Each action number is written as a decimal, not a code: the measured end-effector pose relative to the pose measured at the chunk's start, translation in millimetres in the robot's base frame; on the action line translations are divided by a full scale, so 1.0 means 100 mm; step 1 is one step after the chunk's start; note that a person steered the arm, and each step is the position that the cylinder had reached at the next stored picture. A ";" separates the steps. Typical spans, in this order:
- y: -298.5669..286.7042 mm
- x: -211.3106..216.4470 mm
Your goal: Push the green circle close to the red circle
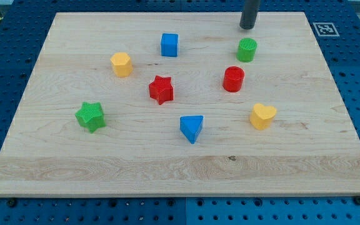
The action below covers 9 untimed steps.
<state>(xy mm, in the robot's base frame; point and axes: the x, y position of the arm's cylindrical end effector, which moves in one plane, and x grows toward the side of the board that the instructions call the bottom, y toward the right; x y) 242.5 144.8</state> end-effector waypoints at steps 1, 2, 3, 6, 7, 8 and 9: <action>-0.05 0.12; -0.06 0.34; -0.06 0.51; -0.06 0.75; -0.06 0.85; -0.06 0.89; -0.12 0.89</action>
<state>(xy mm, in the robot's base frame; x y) 331.2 132.4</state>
